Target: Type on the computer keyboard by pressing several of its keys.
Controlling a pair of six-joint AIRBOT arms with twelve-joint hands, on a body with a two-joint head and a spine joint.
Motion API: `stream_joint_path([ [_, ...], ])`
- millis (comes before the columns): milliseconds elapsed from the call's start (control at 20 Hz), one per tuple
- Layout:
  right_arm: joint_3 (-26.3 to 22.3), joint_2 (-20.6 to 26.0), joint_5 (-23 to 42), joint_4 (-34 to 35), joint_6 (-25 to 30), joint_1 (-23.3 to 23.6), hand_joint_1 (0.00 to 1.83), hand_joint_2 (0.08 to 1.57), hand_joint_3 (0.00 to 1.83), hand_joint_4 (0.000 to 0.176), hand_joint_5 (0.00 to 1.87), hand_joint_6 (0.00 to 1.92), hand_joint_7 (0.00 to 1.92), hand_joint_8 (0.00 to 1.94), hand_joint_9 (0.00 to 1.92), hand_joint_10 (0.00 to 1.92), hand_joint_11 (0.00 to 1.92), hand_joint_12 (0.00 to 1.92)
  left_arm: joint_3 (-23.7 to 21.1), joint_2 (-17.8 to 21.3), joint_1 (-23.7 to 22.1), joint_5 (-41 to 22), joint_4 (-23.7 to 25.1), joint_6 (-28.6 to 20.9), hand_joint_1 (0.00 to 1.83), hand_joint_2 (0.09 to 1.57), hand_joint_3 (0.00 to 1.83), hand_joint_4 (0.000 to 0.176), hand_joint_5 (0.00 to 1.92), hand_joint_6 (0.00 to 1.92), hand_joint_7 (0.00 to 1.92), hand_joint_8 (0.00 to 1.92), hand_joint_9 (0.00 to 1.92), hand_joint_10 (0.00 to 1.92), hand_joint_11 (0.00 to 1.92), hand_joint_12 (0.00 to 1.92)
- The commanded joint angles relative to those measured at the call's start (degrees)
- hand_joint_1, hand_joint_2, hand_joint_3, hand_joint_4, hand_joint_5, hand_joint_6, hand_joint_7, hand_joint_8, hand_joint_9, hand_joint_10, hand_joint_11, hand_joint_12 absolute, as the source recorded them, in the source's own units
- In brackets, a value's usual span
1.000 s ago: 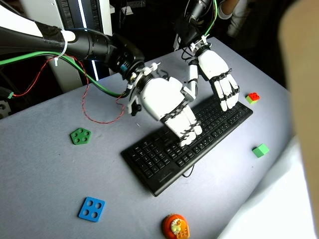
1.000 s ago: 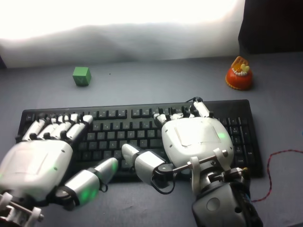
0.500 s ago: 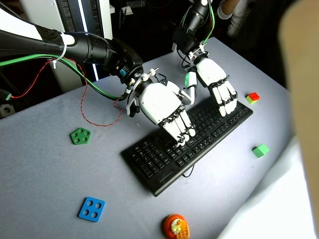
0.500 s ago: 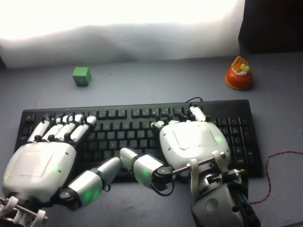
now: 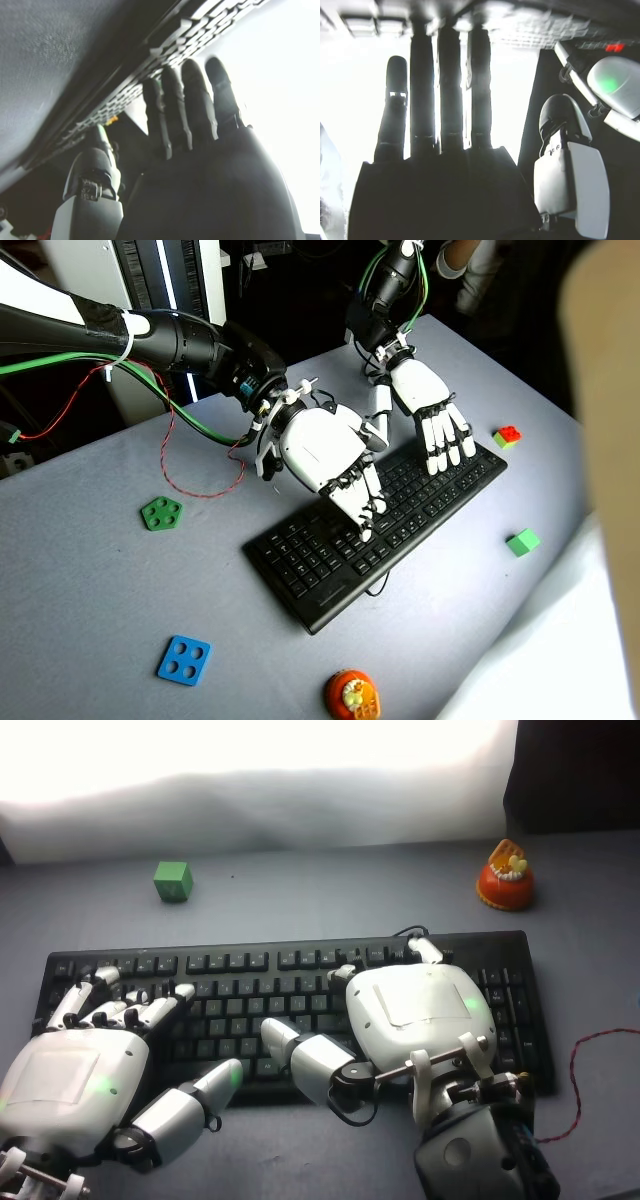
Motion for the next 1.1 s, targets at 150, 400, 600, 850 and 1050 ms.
stream_joint_path([
  [150,-0.4,0.0,3.2,-2.6,1.2,-0.2,0.0,1.17,0.0,0.0,1.0,0.07,0.69,0.0,0.55,0.0,0.01,1.3,0.4,-0.2,-0.2,-4.3,1.6,-0.2,0.0,1.29,0.0,0.0,0.69,0.06,0.39,0.0,0.27,0.0,0.0,0.69],
  [400,-0.4,-0.8,5.2,-2.6,2.3,-0.3,0.0,1.15,0.0,0.0,0.9,0.0,0.95,0.02,0.84,0.09,0.0,1.16,0.4,-0.2,-0.3,-4.3,1.5,-0.2,0.0,1.29,0.0,0.0,0.77,0.02,0.74,0.06,0.35,0.04,0.01,0.01],
  [600,-0.4,-1.7,5.9,-2.6,3.5,0.6,0.0,1.15,0.0,0.0,0.68,0.0,0.95,0.0,0.82,0.6,0.38,1.47,0.4,-0.2,-0.4,-4.3,1.5,-0.4,0.09,1.28,0.0,0.029,0.34,0.0,0.57,0.0,0.58,0.03,0.0,1.06],
  [850,0.6,-2.6,6.2,-2.6,3.8,1.4,0.0,1.14,0.0,0.0,1.15,0.05,0.81,0.0,0.55,0.08,0.0,1.26,0.5,-0.2,-0.6,-4.2,1.5,-0.4,0.0,1.3,0.0,0.0,0.91,0.15,0.46,0.01,0.24,0.0,0.0,0.31],
  [1050,1.4,-2.9,6.2,-2.6,4.4,1.8,0.0,1.14,0.0,0.0,1.14,0.03,0.93,0.01,0.79,0.06,0.06,1.29,0.4,0.0,-1.0,-4.3,1.4,-0.5,0.0,1.31,0.0,0.0,0.89,0.13,0.73,0.06,0.37,0.05,0.0,0.25],
])
